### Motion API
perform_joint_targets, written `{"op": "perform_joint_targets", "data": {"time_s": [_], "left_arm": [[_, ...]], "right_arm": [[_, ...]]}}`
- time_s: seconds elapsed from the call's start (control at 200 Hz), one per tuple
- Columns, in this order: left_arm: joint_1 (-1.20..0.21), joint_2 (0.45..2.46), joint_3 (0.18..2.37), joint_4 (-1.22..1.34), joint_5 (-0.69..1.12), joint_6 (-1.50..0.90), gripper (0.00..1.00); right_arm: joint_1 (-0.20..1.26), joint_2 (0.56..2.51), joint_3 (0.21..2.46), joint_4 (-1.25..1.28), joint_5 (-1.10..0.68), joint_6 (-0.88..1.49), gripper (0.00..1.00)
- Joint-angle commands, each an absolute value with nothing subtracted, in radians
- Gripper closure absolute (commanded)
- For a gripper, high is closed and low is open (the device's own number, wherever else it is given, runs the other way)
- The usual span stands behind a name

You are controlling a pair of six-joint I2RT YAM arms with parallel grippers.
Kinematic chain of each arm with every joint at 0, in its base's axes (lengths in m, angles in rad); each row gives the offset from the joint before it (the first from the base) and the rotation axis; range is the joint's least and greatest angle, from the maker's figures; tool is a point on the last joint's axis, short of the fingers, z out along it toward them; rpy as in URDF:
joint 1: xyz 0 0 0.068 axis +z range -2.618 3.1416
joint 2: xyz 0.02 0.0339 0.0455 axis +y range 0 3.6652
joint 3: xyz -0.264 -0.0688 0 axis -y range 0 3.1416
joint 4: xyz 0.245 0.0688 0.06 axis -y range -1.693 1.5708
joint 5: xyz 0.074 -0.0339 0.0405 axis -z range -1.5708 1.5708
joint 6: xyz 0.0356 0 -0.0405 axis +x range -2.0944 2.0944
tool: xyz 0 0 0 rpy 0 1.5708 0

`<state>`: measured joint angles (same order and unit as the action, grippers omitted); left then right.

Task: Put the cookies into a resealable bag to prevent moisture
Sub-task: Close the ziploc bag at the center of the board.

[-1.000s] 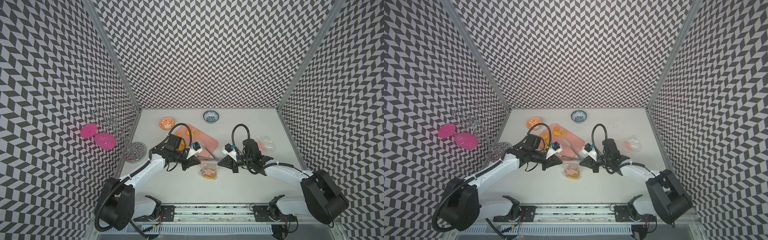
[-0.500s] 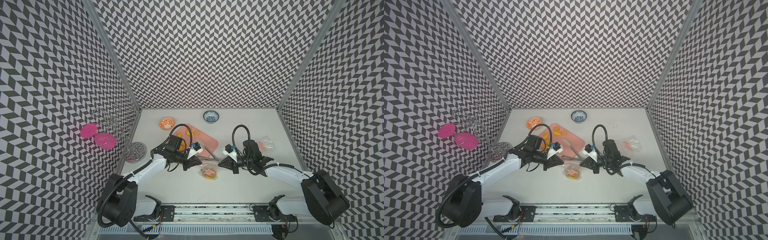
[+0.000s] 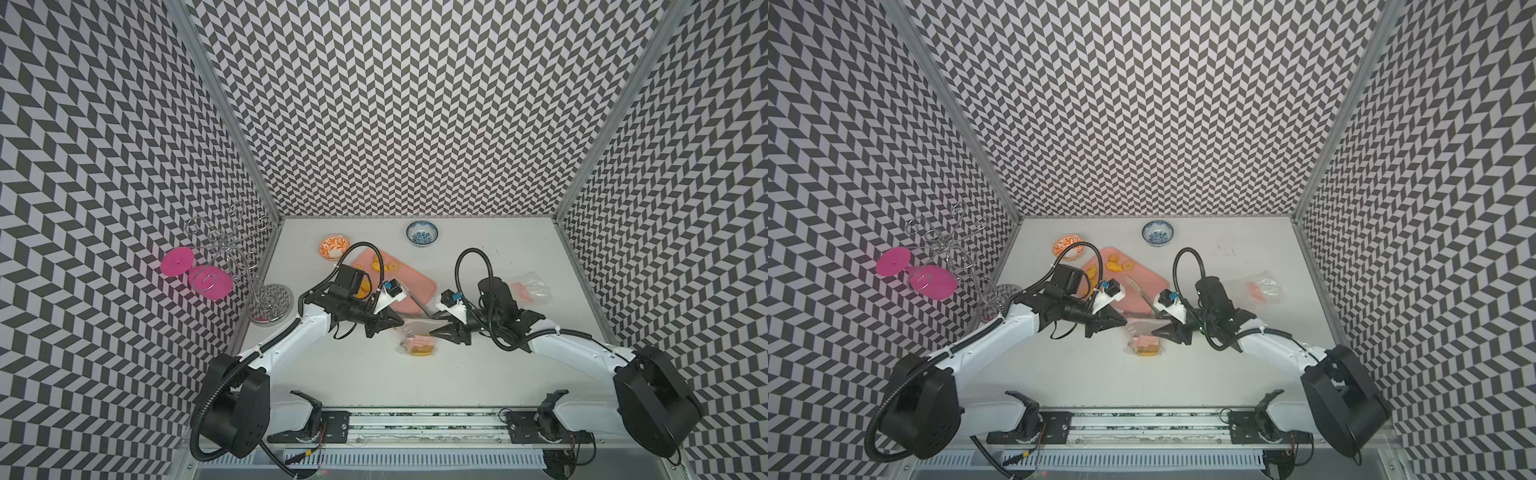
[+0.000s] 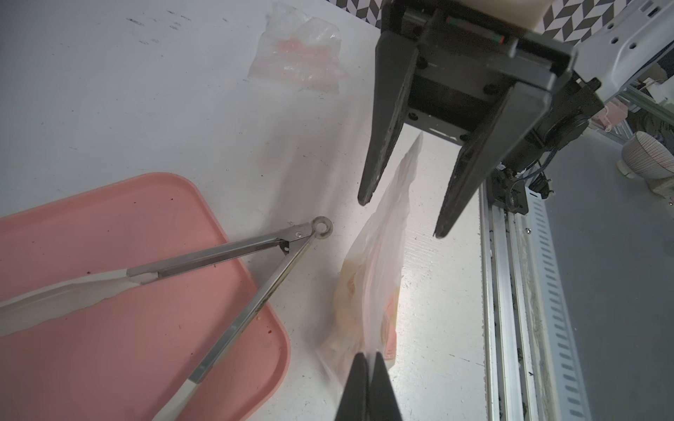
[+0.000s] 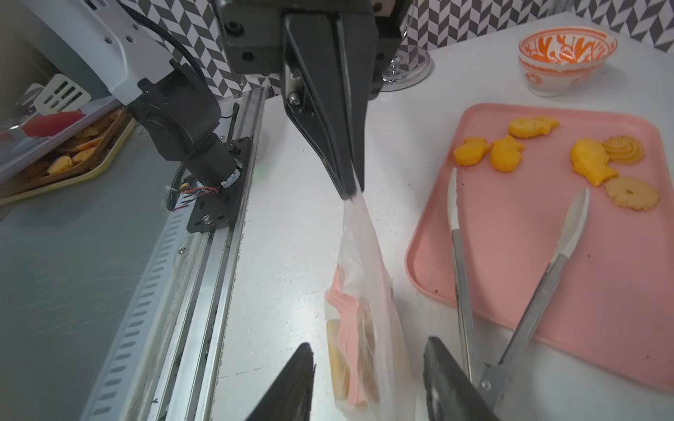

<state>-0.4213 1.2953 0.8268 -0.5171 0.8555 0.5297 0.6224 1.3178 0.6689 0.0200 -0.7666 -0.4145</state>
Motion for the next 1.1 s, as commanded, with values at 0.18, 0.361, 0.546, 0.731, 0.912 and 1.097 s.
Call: {"op": "perform_joint_targets", "data": {"time_s": [0.18, 0.361, 0.546, 0.731, 0.912, 1.097], "left_arm": [[-0.431, 1.272, 0.863, -0.59, 0.878, 0.567, 1.0], [-0.425, 1.261, 0.852, -0.578, 0.889, 0.572, 1.0], [-0.415, 1.25, 0.837, -0.552, 0.904, 0.567, 1.0], [-0.414, 1.252, 0.832, -0.551, 0.909, 0.569, 1.0], [-0.416, 1.256, 0.822, -0.551, 0.893, 0.572, 1.0], [-0.416, 1.248, 0.821, -0.558, 0.88, 0.573, 1.0]], "right_arm": [[0.723, 1.485, 0.866, -0.072, -0.67, -0.56, 0.55], [0.741, 1.542, 0.905, -0.071, -0.746, -0.572, 0.71], [0.748, 1.578, 0.926, -0.048, -0.809, -0.566, 0.7], [0.751, 1.594, 0.917, 0.015, -0.854, -0.514, 0.77], [0.75, 1.585, 0.902, 0.057, -0.881, -0.471, 0.84], [0.749, 1.587, 0.889, 0.097, -0.893, -0.431, 0.78]]}}
